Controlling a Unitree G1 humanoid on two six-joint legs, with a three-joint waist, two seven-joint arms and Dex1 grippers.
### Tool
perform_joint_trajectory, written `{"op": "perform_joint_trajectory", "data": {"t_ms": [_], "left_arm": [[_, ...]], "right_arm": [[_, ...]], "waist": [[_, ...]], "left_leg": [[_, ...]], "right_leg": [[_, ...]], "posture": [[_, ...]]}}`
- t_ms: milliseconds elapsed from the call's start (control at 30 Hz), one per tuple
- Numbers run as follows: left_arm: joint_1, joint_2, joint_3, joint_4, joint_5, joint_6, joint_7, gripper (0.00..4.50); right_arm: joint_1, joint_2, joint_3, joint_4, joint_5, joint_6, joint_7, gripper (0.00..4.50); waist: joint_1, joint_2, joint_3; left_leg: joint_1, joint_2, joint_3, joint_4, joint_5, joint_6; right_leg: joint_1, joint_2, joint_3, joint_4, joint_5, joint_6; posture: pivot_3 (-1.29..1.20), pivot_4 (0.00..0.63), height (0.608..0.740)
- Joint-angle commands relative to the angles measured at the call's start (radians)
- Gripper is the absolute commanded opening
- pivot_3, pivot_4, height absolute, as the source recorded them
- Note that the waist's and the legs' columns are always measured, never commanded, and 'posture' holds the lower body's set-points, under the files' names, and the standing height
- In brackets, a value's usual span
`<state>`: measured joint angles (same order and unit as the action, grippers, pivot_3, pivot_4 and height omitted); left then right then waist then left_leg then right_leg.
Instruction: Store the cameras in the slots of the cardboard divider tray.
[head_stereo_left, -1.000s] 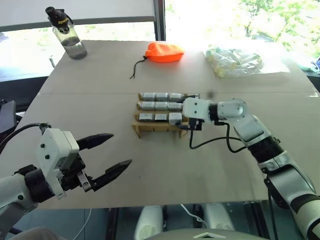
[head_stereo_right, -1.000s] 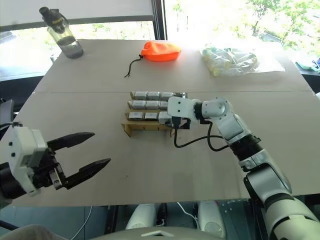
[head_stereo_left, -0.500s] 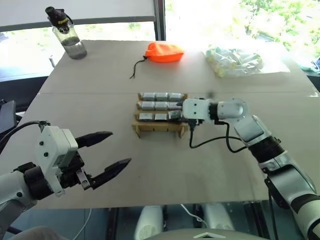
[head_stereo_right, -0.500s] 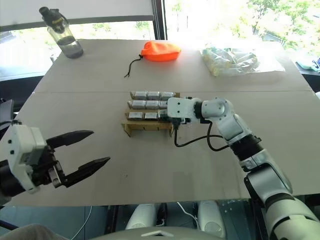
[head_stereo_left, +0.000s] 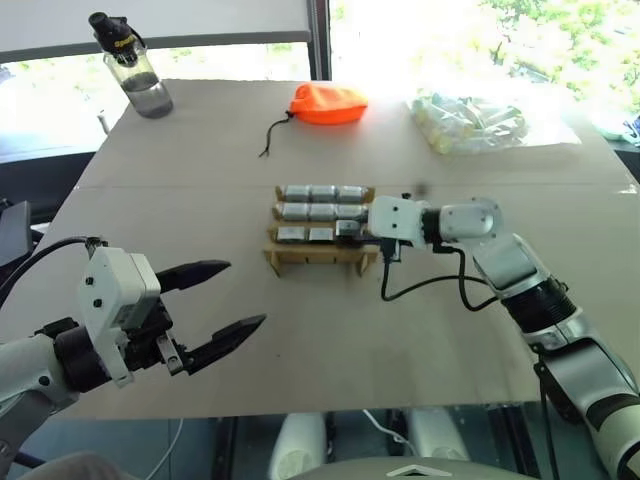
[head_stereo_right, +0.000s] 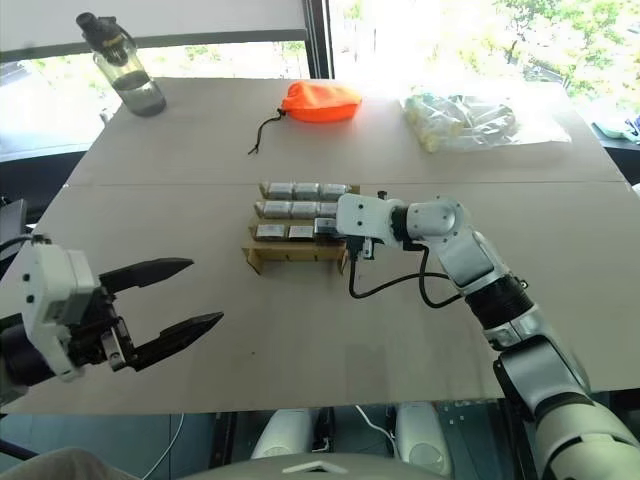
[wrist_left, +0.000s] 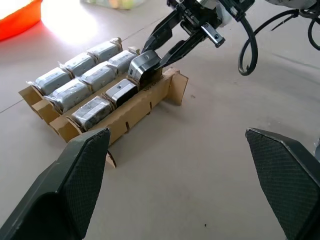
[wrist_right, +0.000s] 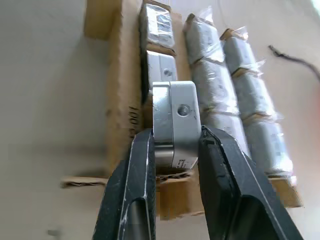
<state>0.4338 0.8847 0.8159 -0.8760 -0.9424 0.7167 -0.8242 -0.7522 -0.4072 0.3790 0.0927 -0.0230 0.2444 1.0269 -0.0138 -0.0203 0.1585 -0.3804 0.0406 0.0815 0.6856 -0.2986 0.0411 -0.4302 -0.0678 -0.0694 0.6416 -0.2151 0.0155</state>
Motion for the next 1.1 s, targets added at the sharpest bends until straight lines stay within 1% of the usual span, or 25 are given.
{"op": "perform_joint_trajectory", "data": {"t_ms": [33,167,333,467,600,833,900,933,967,1000,1033,1100], "left_arm": [[0.001,0.006,0.016,-0.003,0.003,-0.020,-0.006,4.50],[0.008,0.004,0.020,-0.008,0.005,-0.024,-0.007,4.50],[0.015,-0.001,0.027,-0.017,0.000,-0.024,-0.003,4.50],[0.024,-0.003,0.032,-0.022,0.000,-0.025,-0.002,4.50],[0.026,-0.003,0.035,-0.024,-0.002,-0.026,0.001,4.50],[0.034,-0.004,0.045,-0.026,0.001,-0.028,0.000,4.50],[0.035,-0.004,0.046,-0.024,0.003,-0.030,-0.002,4.50],[0.036,-0.004,0.046,-0.024,0.003,-0.031,-0.003,4.50],[0.035,-0.003,0.044,-0.022,0.003,-0.032,-0.003,4.50],[0.034,-0.003,0.043,-0.022,0.003,-0.033,-0.002,4.50],[0.032,-0.003,0.040,-0.021,0.004,-0.034,-0.002,4.50],[0.033,-0.006,0.029,-0.023,0.005,-0.033,0.004,4.50]], "right_arm": [[-0.036,-0.010,-0.041,-0.065,0.067,0.109,0.045,0.64],[-0.078,-0.011,-0.035,-0.029,0.101,0.166,0.090,0.64],[-0.137,0.003,-0.015,0.077,0.109,0.168,0.138,0.64],[-0.203,0.043,-0.006,0.220,0.090,0.114,0.150,0.64],[-0.243,0.064,0.003,0.322,0.074,0.060,0.180,0.64],[-0.276,0.091,-0.008,0.426,0.071,0.005,0.231,0.64],[-0.279,0.090,-0.016,0.433,0.075,-0.007,0.241,1.67],[-0.279,0.089,-0.019,0.435,0.077,-0.010,0.246,2.04],[-0.280,0.085,-0.025,0.432,0.081,-0.010,0.251,2.65],[-0.279,0.082,-0.028,0.428,0.083,-0.010,0.255,2.95],[-0.283,0.083,-0.046,0.426,0.090,-0.006,0.238,3.47],[-0.281,0.065,-0.076,0.391,0.110,0.020,0.234,4.30]], "waist": [[0.000,0.000,0.000],[0.000,0.001,0.000],[0.000,0.001,0.001],[-0.001,0.001,0.001],[-0.002,0.002,0.001],[-0.003,0.003,0.002],[-0.003,0.003,0.002],[-0.003,0.004,0.002],[-0.003,0.004,0.002],[-0.003,0.004,0.002],[-0.003,0.004,0.002],[-0.002,0.004,0.002]], "left_leg": [[0.000,0.000,0.000,0.000,0.000,0.000],[0.000,0.000,0.000,0.000,0.000,0.000],[0.000,0.000,0.000,-0.001,0.000,0.000],[0.000,0.000,0.000,-0.001,0.000,0.000],[0.000,0.000,0.000,-0.001,0.000,0.000],[-0.001,0.000,0.000,-0.001,0.000,0.000],[-0.001,0.000,0.000,-0.001,0.000,0.000],[-0.001,0.000,0.000,-0.001,0.000,0.000],[-0.001,0.000,0.000,-0.001,0.000,0.000],[-0.001,0.000,0.000,-0.001,0.000,0.000],[-0.001,0.000,0.000,-0.001,0.000,0.000],[-0.001,0.000,0.000,-0.001,0.000,0.000]], "right_leg": [[0.000,0.000,0.000,0.000,0.000,0.000],[0.000,0.000,-0.001,0.000,0.000,0.000],[-0.001,0.000,-0.001,0.000,0.000,0.000],[-0.001,0.000,-0.002,0.000,0.000,0.000],[-0.001,0.001,-0.001,0.000,0.000,0.000],[-0.001,0.000,-0.001,0.000,0.000,0.000],[-0.001,0.000,-0.001,-0.001,0.000,0.000],[-0.001,0.000,-0.001,-0.001,0.000,0.000],[-0.001,0.000,-0.001,-0.001,0.000,0.000],[-0.001,0.000,-0.001,-0.001,0.000,0.000],[-0.001,0.000,-0.001,-0.001,0.000,0.000],[-0.001,0.000,-0.001,-0.001,0.000,0.000]], "posture": [[0.00,0.150,0.740],[0.00,0.150,0.740],[0.00,0.150,0.740],[0.00,0.150,0.740],[0.00,0.150,0.740],[0.00,0.150,0.740],[0.00,0.150,0.740],[0.00,0.150,0.740],[0.00,0.150,0.740],[0.00,0.150,0.740],[0.00,0.150,0.740],[0.00,0.150,0.740]]}}
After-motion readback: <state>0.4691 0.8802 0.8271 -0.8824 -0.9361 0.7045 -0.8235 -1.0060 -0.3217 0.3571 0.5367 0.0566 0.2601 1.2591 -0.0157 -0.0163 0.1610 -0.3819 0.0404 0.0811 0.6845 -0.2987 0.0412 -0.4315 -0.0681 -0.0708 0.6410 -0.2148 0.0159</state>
